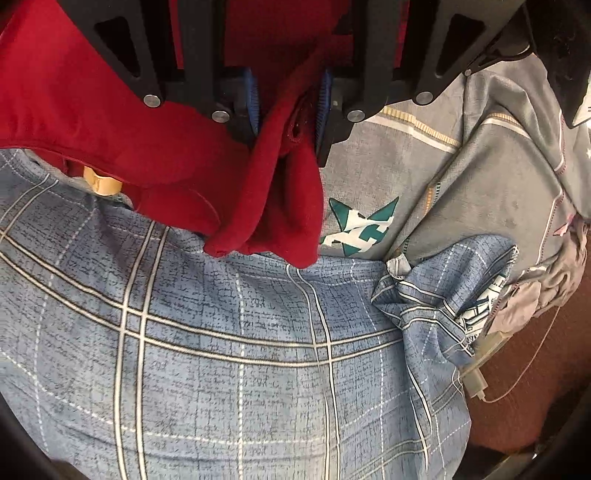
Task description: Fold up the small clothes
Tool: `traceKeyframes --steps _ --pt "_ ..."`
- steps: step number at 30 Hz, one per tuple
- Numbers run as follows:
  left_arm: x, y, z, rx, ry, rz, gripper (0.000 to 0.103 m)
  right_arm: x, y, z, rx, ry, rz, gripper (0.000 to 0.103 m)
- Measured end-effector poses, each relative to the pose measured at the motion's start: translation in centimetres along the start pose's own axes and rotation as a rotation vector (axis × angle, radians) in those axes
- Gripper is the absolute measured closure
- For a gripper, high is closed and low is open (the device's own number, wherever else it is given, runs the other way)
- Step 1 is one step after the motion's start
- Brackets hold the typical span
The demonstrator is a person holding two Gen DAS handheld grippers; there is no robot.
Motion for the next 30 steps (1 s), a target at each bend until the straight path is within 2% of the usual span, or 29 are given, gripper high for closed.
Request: traceKeyframes --steps 3,5,11,16,23,30 --pt "0.5 1.0 0.0 0.006 0.009 0.016 0.075 -0.1 0.9 0.0 0.017 0.016 0.012 0.085" --pt "1.1 1.9 0.0 0.024 -0.008 0.002 0.078 -0.2 1.5 -0.1 0.040 0.029 0.028 0.086" --pt "4.0 4.9 -0.1 0.052 -0.029 0.037 0.081 0.4 4.6 -0.3 0.091 0.013 0.004 0.087" --pt "8.6 6.2 -0.4 0.047 -0.072 0.090 0.081 1.6 8.7 0.1 0.131 0.037 0.023 0.087" --pt "16.2 6.2 -0.3 0.025 -0.161 0.148 0.081 6.8 14.0 1.4 0.185 -0.017 0.079 0.087" --pt "24.1 4.5 2.2 -0.014 -0.269 0.193 0.081 13.6 18.0 4.4 0.211 -0.093 0.144 0.087"
Point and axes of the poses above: each gripper's, at about its wrist camera, not at the fingertips, and y roughly against the way its jaws point, x to its right, z to its underside, the point moved 8 cm from there along -y, roughly the way its jaws point, and after that the axes turned 8 degrees about -z, right-handed, at the moved point
